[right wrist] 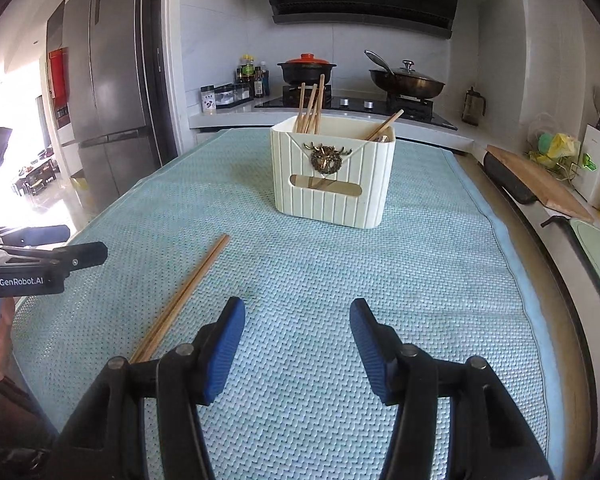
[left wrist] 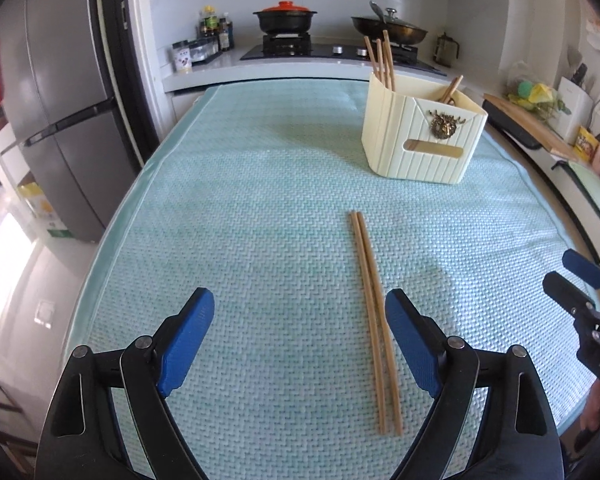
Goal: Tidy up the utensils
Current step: 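Withdraw both open tools toward the last two chopsticks on the mat, then close the right tool on one chopstick while the left tool approaches the other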
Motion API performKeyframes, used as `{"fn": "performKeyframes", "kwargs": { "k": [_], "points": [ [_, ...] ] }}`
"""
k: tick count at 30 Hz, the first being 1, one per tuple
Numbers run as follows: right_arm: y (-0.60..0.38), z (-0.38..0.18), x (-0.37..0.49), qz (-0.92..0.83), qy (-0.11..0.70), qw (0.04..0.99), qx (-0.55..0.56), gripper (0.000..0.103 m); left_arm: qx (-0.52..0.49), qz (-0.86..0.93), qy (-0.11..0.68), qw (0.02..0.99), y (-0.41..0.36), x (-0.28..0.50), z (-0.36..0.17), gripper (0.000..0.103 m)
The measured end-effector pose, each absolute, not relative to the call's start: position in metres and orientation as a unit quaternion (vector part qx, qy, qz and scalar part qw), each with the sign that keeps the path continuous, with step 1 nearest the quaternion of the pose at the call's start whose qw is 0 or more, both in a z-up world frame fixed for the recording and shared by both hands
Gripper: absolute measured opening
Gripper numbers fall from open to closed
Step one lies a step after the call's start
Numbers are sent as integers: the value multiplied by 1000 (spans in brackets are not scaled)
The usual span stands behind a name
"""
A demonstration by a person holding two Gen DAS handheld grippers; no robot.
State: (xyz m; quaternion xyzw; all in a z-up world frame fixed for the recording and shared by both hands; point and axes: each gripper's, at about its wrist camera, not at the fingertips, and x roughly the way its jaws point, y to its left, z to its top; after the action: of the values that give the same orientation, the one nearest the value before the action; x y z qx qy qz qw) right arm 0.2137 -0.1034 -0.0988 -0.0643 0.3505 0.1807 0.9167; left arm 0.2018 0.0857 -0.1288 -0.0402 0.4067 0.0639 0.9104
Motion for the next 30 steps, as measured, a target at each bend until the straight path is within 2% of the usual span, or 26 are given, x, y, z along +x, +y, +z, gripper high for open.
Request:
{"fn": "performKeyframes", "kwargs": {
  "k": [11,12,16,21,25,30],
  "points": [
    [-70,-132,212,214,388,894,-70,55,-89,65,435,894,107,184,-170,89],
    [-65,-134,215,221,392,890,-68,52,-87,70,431,895,109,182,-170,89],
    [-38,-142,228,261,411,871,-66,28,-93,92,425,896,121,177,-170,89],
    [5,-155,246,300,435,846,-77,15,-113,104,428,891,134,174,-175,89],
    [25,-173,255,298,459,832,-96,9,-104,108,433,889,132,171,-179,89],
    [29,-176,247,283,453,836,-127,9,-96,108,439,887,129,174,-184,89]
  ]
}}
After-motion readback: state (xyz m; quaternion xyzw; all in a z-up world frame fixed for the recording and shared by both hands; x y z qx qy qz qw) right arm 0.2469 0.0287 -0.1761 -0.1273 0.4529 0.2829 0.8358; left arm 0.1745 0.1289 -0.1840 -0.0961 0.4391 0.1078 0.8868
